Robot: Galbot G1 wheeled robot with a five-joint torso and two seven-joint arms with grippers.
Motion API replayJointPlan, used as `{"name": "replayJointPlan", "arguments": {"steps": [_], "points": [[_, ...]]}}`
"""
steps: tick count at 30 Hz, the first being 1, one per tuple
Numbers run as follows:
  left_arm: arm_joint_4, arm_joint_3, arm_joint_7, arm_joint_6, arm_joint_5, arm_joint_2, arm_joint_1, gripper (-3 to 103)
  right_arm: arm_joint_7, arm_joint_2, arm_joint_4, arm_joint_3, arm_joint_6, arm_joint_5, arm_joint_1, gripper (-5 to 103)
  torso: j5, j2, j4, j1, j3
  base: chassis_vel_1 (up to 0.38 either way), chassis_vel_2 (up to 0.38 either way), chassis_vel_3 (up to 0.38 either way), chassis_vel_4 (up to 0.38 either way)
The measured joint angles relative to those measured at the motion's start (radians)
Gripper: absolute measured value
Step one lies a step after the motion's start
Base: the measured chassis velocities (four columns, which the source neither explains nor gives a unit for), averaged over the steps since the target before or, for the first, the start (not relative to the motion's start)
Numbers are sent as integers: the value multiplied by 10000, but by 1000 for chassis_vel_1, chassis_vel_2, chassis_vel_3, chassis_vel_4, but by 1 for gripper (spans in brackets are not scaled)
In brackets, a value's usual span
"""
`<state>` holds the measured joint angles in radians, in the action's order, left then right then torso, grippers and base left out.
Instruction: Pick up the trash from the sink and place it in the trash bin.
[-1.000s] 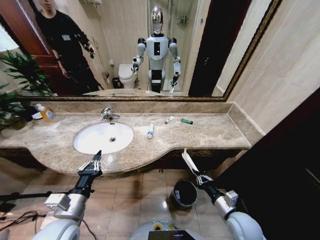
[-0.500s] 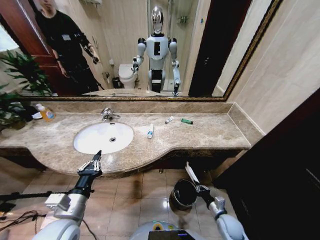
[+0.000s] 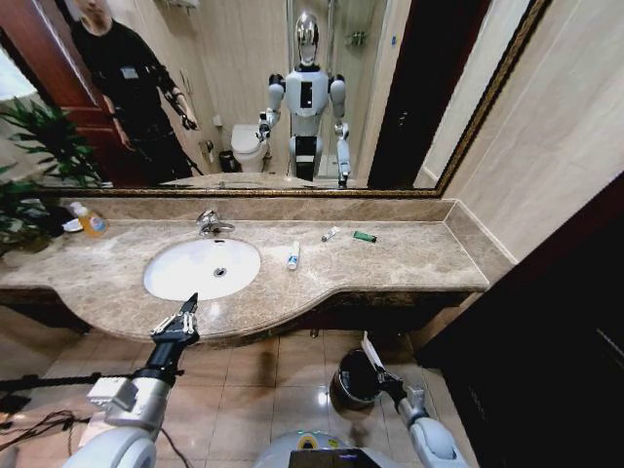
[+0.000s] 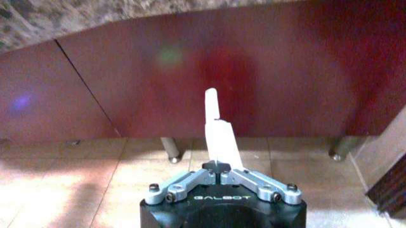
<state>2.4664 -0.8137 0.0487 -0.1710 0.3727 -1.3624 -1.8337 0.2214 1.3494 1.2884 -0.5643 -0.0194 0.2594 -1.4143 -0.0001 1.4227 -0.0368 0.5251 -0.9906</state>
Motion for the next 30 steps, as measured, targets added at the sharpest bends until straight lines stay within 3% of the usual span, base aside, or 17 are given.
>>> {"name": "replayJointPlan", "arguments": {"steps": [15,17,20,25,27,28,30], "points": [[0,0,0,0,0,1,0,0,99,417,-576,132,-11,-530,361,0,1,0,0,0,0,0,0,0,0],[0,0,0,0,0,1,0,0,56,477,-577,133,2,-626,398,11,1,0,0,0,0,0,0,0,0],[0,0,0,0,0,0,0,0,-24,533,-571,138,23,-663,424,16,0,0,0,0,0,0,0,0,0],[0,0,0,0,0,0,0,0,-160,606,-541,141,59,-764,441,37,0,0,0,0,0,0,0,0,0],[0,0,0,0,0,0,0,0,-184,610,-528,145,62,-771,437,37,1,0,0,0,0,0,0,0,0],[0,0,0,0,0,1,0,0,-211,620,-511,147,64,-775,430,48,1,0,0,0,0,0,0,0,0],[0,0,0,0,0,0,0,0,-265,633,-487,152,64,-778,420,60,1,0,0,0,0,0,0,0,0]]}}
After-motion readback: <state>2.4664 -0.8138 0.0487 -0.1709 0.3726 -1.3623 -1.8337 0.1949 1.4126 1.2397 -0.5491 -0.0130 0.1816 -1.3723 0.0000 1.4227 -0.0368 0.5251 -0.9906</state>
